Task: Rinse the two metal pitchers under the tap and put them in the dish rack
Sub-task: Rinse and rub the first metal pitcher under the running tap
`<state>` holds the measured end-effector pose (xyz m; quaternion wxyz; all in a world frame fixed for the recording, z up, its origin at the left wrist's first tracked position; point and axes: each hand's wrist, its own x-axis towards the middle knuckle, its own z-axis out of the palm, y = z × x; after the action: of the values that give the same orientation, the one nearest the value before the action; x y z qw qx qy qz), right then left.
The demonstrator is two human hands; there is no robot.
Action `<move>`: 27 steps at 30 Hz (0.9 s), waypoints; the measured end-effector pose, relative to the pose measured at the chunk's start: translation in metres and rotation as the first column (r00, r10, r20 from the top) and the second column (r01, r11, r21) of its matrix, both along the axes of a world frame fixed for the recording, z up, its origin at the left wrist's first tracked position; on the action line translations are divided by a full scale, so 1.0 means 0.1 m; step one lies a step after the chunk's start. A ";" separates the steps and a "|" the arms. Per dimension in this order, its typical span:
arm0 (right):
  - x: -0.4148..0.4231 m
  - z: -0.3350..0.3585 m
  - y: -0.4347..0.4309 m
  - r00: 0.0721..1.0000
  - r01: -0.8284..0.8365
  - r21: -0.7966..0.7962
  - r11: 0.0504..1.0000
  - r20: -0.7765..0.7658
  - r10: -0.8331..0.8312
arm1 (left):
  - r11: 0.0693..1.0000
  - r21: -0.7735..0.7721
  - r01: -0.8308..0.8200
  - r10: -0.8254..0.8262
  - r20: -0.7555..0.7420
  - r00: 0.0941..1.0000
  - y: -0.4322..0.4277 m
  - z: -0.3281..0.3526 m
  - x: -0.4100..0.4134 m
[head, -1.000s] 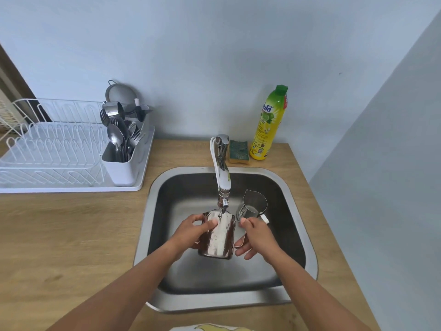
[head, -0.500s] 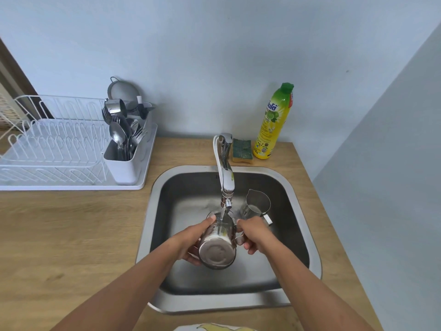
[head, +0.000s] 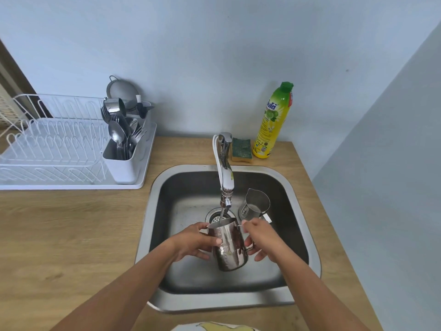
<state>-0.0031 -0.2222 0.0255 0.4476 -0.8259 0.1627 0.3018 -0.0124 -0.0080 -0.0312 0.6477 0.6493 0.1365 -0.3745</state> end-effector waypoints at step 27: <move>0.12 -0.06 0.21 0.959 0.044 0.248 0.968 0.261 -0.111 | 0.755 0.482 -0.444 -0.107 0.758 0.643 -0.01 0.46 0.00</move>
<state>0.0092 -0.2012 0.0190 0.5739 -0.7923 0.0942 0.1847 -0.0123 -0.0091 0.0153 0.4213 0.9039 0.0396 0.0618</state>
